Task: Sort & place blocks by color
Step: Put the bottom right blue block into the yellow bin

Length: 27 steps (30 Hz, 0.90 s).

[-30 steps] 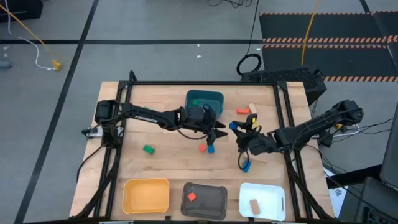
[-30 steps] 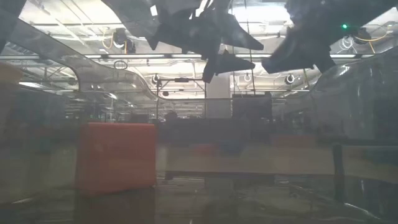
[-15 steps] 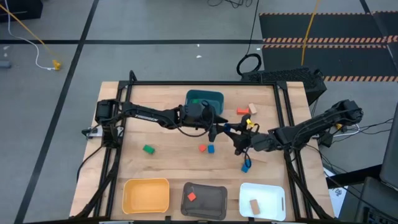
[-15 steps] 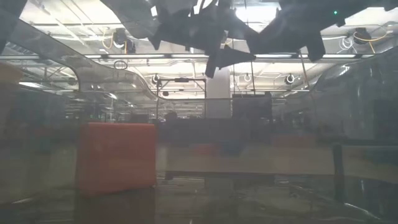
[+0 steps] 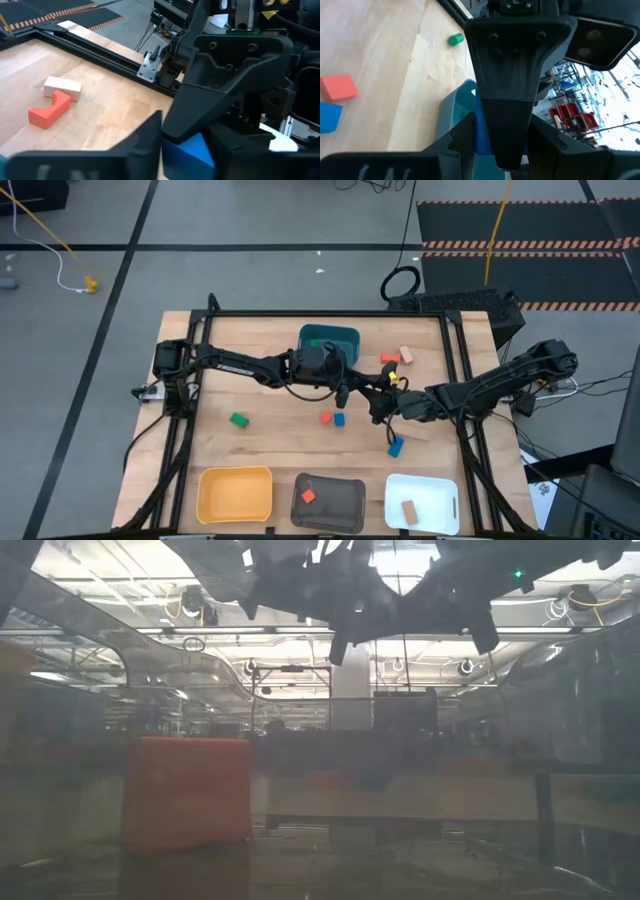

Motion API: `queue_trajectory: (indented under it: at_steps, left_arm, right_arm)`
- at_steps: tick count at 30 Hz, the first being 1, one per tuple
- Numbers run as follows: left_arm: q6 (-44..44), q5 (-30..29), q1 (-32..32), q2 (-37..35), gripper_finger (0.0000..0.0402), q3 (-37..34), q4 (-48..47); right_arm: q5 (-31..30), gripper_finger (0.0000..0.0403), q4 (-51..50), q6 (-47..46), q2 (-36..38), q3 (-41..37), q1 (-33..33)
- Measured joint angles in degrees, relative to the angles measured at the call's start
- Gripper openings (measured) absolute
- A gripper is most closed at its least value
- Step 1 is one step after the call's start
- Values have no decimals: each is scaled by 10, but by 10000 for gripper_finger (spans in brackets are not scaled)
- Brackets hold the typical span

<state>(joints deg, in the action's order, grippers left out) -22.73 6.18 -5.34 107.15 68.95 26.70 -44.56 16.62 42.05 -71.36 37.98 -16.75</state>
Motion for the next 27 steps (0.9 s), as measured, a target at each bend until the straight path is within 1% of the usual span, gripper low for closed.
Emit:
queue_trajectory:
  at_steps: [1, 6, 13, 16, 21, 24, 27]
  left_arm:
    - [-2, -1, 0, 0, 82, 0, 0]
    - [12, -2, 0, 0, 80, 0, 3]
    - [16, -5, -2, 0, 80, 0, 4]
    - [15, -5, -2, 0, 80, 0, 4]
    - [12, -4, -9, 0, 80, 0, 3]
    - [13, -4, -13, 0, 80, 0, -13]
    - [14, -1, -21, 0, 80, 0, -52]
  right_arm:
    - [-5, 116, 0, 2, -1, 0, 0]
    - [-20, 119, 0, 9, -1, 0, 6]
    - [-28, 178, -1, 1, -1, 0, 6]
    - [-19, 201, 0, -22, -1, 0, 6]
    - [-24, 233, -1, -50, 1, 0, 4]
    - [-73, 242, -1, -73, 8, 0, -8]
    - [-160, 242, -14, -95, 18, 0, -27]
